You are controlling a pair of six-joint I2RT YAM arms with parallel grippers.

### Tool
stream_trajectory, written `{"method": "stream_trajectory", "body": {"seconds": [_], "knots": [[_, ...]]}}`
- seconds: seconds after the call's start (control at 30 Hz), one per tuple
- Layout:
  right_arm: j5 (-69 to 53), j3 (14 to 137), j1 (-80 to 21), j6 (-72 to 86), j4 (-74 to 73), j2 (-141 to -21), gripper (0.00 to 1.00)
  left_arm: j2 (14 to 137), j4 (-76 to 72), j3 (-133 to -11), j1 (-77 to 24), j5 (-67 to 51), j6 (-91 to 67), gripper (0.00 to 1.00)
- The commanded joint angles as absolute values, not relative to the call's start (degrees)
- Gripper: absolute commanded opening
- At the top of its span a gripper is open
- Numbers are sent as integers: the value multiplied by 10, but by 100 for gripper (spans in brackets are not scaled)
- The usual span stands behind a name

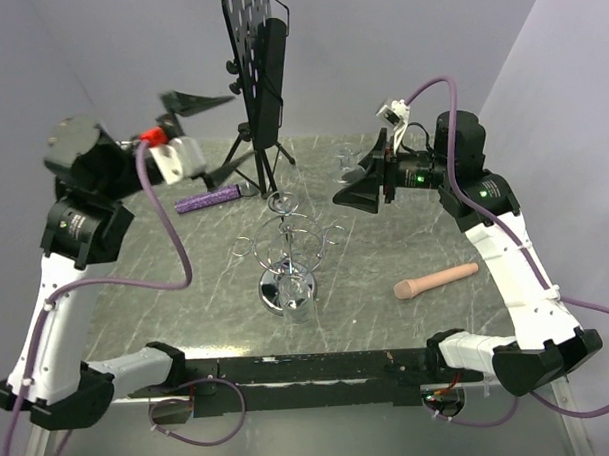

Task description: Take the wine glass off the wine glass rack

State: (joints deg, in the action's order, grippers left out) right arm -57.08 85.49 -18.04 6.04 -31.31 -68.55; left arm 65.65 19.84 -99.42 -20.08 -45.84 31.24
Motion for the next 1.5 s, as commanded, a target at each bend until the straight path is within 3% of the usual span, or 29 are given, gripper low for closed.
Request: {"method": "stream_trajectory", "body": {"seconds": [0.0,0.23,0.57,0.97,1.47], "knots": [[-594,889,-185,76,-262,-671,23,648,206,-1020,-325,-368,379,85],[-594,882,-186,78,-255,-669,23,657,261,-995,-444,-271,466,83],[-610,859,-197,72,-261,-657,23,742,273,-1016,-540,-77,527,64],[-608,848,-214,78,-252,-656,23,767,239,-1005,-557,-47,564,49],[-610,853,-221,88,-247,-662,23,780,229,-978,-565,-65,599,42]]}}
